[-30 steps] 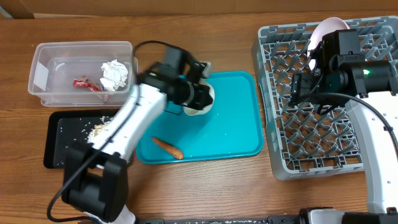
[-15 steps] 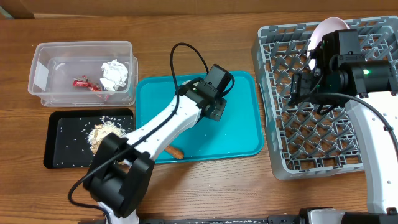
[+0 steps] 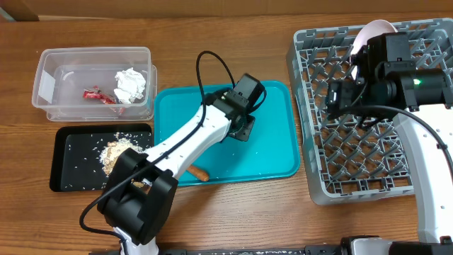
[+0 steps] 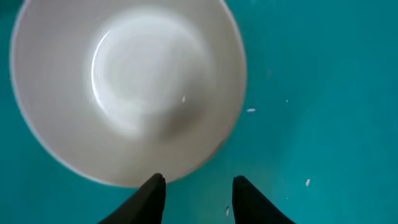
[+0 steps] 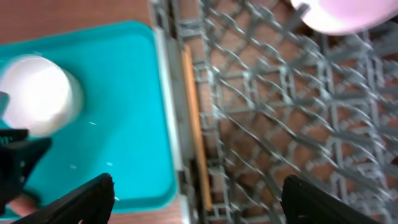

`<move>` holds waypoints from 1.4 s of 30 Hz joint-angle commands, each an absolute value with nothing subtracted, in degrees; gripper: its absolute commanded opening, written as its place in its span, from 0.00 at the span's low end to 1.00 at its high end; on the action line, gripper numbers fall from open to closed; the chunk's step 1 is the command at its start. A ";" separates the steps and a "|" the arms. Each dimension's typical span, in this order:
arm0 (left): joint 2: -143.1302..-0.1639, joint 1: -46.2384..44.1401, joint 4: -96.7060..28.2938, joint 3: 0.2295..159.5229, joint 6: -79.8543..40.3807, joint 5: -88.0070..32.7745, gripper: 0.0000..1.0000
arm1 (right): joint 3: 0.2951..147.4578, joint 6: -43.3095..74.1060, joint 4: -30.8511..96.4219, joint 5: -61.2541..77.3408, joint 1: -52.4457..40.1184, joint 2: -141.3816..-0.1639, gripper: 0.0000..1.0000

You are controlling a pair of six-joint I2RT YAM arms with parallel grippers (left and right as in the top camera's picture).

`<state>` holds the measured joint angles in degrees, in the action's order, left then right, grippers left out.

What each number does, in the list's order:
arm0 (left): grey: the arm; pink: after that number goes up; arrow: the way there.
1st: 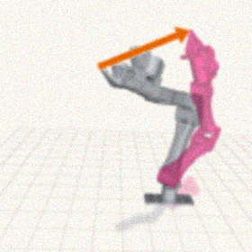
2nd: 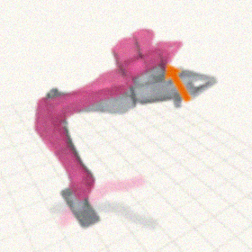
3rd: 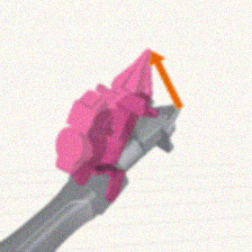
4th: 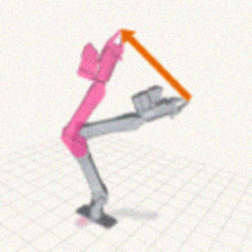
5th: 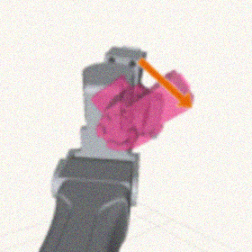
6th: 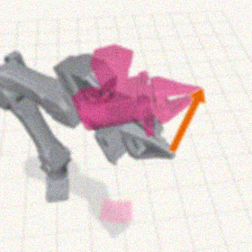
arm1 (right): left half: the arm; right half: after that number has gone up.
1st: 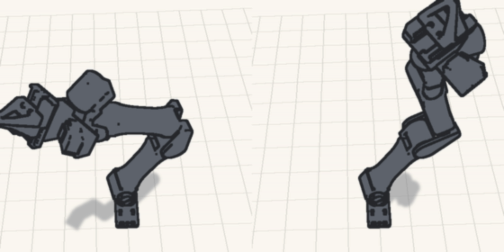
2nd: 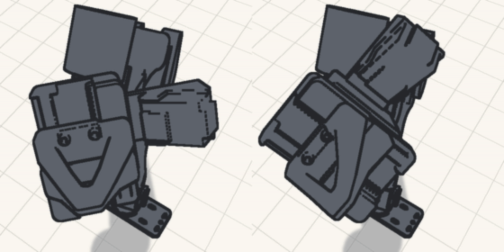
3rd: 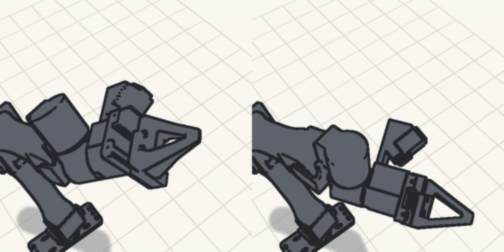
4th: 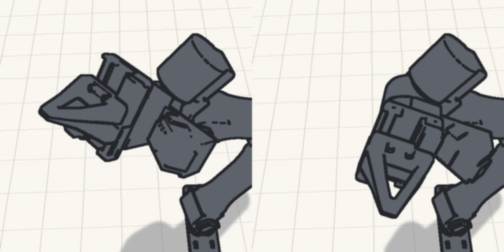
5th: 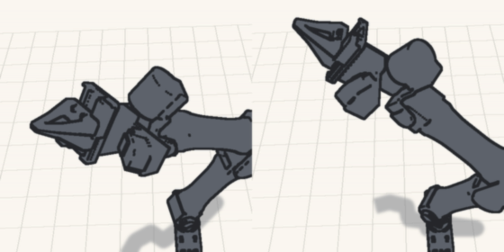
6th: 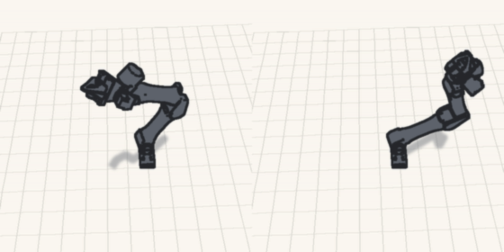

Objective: Sort waste into correct bins and load items into the dishwasher
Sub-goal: 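Carry the empty bowl back and set it on the teal tray with the left gripper, then retract the left arm and grasp the white bowl rim with the right gripper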

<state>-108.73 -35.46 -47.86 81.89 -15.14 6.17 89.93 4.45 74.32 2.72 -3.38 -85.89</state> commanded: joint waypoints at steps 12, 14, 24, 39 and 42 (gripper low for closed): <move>-89.21 -11.68 -62.72 87.92 -23.00 2.52 0.55 | 90.06 4.75 58.43 16.75 -15.68 -90.43 0.88; -87.96 -6.37 -63.83 87.92 -22.96 -1.15 0.57 | 90.06 4.75 57.74 16.78 -18.57 -93.73 0.88; -87.57 8.73 -67.92 87.79 -22.68 -7.49 0.58 | 90.06 6.09 56.16 16.62 -25.67 -111.24 0.79; -87.57 8.82 -68.18 87.79 -22.24 -7.35 0.59 | 90.06 10.13 48.23 13.26 -25.67 -122.61 0.39; -87.57 8.82 -68.36 87.79 -21.93 -7.33 0.59 | 90.06 13.78 48.14 7.35 -25.65 -122.61 0.20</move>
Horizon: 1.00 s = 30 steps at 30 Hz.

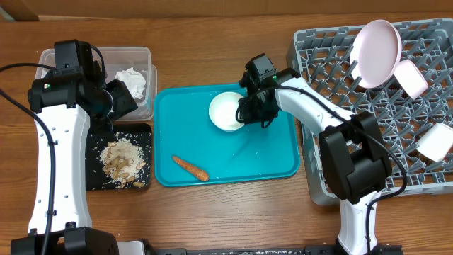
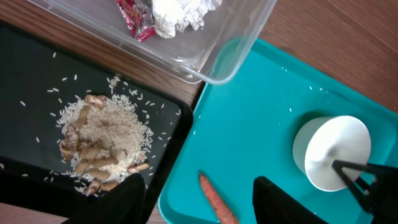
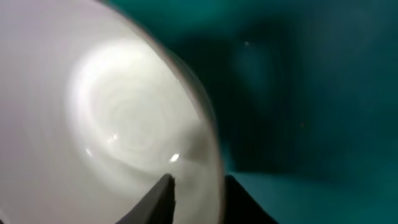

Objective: Sort waste into correct bins and load items into the dishwasher
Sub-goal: 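Retract the left arm and grasp the white bowl rim with the right gripper, then carry the white bowl into the dish rack with the right gripper and release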

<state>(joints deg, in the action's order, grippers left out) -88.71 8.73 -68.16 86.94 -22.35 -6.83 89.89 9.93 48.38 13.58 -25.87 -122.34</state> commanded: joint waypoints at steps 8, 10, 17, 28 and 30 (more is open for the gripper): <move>-87.57 8.82 -68.31 87.79 -21.41 -7.31 0.59 | 91.31 13.76 53.54 -0.78 -25.04 -118.52 0.04; -87.57 8.82 -68.16 87.79 -21.41 -7.31 0.59 | 92.68 13.78 55.61 -4.51 -24.82 -115.22 0.04; -87.57 8.84 -67.55 87.79 -21.39 -7.07 0.59 | 94.06 13.47 55.51 -24.03 -23.86 -99.04 0.04; -87.57 8.84 -66.61 87.79 -20.67 -7.09 0.60 | 92.92 13.91 50.00 -67.18 -15.29 -96.66 0.04; -87.57 8.82 -66.61 87.79 -20.34 -7.11 0.60 | 92.92 13.72 48.71 -70.43 -13.37 -98.80 0.04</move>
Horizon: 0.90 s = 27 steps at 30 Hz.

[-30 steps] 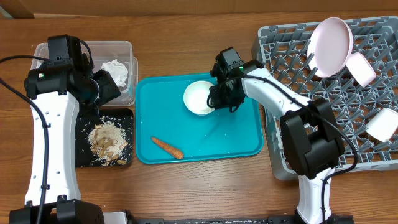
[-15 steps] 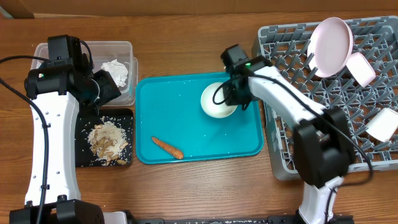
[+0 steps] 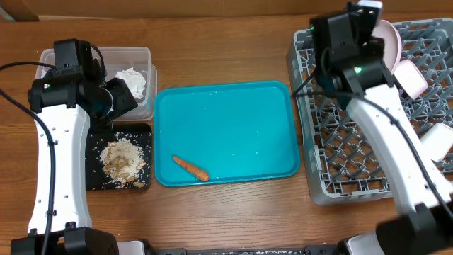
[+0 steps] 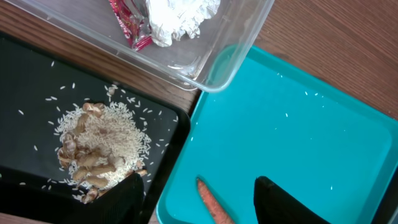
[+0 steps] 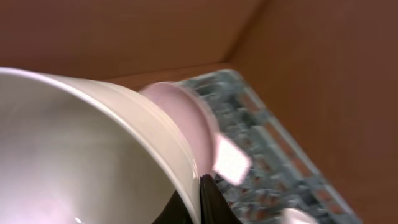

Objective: Sort waste into correct bins and load items into the dishwasher
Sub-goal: 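Carry the white bowl into the dish rack with the right gripper and release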

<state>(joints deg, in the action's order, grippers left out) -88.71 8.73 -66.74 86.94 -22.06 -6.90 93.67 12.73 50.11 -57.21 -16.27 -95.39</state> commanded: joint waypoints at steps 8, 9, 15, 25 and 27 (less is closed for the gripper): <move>-87.57 8.82 -65.95 87.79 -20.36 -7.14 0.60 | 92.92 13.56 46.92 -74.96 -9.34 -109.56 0.04; -87.57 8.82 -65.89 87.79 -20.36 -7.14 0.60 | 92.92 13.58 47.00 -74.94 -9.34 -110.80 0.04; -87.57 8.82 -65.69 87.79 -20.36 -7.55 0.61 | 92.90 13.82 48.58 -74.43 -10.20 -117.71 0.04; -87.57 8.82 -65.49 87.79 -20.36 -7.55 0.62 | 90.67 20.84 53.69 -72.62 -11.92 -121.95 0.04; -87.57 8.82 -65.32 87.79 -20.36 -7.55 0.61 | 90.17 21.80 55.05 -71.75 -12.82 -121.95 0.04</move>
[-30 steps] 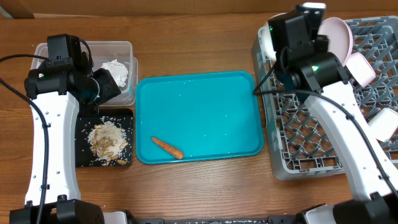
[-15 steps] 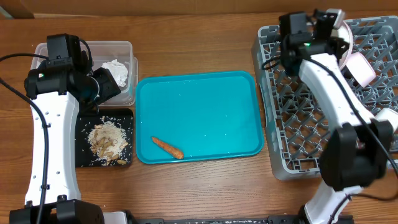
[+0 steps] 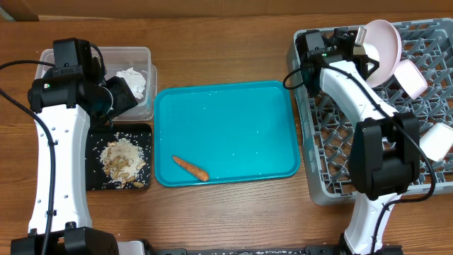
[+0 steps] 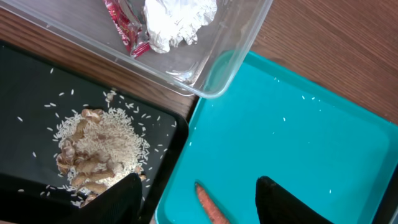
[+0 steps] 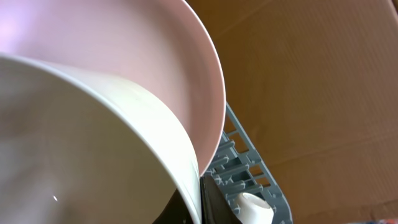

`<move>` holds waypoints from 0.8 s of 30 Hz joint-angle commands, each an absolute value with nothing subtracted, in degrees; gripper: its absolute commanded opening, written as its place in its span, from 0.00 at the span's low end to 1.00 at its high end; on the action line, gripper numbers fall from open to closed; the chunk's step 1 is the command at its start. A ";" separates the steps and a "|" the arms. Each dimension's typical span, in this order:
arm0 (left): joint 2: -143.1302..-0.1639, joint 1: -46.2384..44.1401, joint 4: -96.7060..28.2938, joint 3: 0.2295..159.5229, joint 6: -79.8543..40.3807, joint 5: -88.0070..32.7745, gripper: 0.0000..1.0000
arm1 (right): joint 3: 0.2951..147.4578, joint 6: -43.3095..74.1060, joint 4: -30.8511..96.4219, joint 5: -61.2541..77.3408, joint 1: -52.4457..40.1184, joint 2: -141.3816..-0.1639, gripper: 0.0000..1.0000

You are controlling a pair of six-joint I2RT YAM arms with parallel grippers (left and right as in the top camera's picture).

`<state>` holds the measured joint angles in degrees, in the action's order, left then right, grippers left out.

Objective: Sort waste into correct bins and load items into the dishwasher
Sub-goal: 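Carry the white bowl into the dish rack with the right gripper and release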

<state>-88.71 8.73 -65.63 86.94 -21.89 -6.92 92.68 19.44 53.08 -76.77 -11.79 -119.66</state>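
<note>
A white bowl (image 5: 74,137) fills the right wrist view, and my right gripper (image 5: 199,202) is shut on its rim. The bowl stands on edge right against the pink plate (image 5: 155,50) in the grey dishwasher rack (image 3: 368,142). Overhead, the right gripper (image 3: 352,37) is at the rack's far left corner beside the pink plate (image 3: 381,44). A carrot (image 3: 191,168) lies on the teal tray (image 3: 233,127). My left gripper (image 4: 198,202) hangs open and empty above the carrot (image 4: 208,211), near the bins.
A clear bin (image 3: 92,81) holds crumpled tissue and a red wrapper. A black tray (image 3: 71,163) holds rice and food scraps. Two white square cups (image 3: 410,76) (image 3: 437,140) sit on the rack's right side. A cardboard wall stands behind the rack.
My right gripper with the white bowl has come down from above the rack's corner to the rack, so the bowl is now against the pink plate. The left arm has hardly moved.
First my left gripper hung over the white bowl on the teal tray while the right was over the rack. Then the left was back by the bins and the right gripped the bowl's rim on the tray. Later the bowl was held over the rack, and now beside the plate.
</note>
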 commanded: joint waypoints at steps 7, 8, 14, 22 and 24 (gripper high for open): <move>-87.57 8.82 -65.12 87.79 -20.36 -7.55 0.62 | 90.15 22.81 60.99 -63.59 -16.56 -121.95 0.12; -87.57 8.82 -65.12 87.79 -20.36 -7.55 0.62 | 90.15 22.83 61.52 -62.67 -17.10 -121.95 0.16; -87.57 8.82 -65.10 87.79 -20.36 -7.55 0.62 | 90.17 29.54 66.48 -61.17 -19.81 -121.95 0.65; -87.57 8.82 -65.19 87.79 -20.36 -7.55 0.62 | 92.31 37.74 73.91 -59.22 -19.49 -117.93 1.00; -87.57 8.82 -65.19 87.79 -20.36 -7.55 0.63 | 92.79 37.50 73.82 -57.91 -19.27 -115.11 1.00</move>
<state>-88.71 8.73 -65.14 86.94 -21.89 -6.94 90.70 34.76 73.78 -62.26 -19.09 -120.99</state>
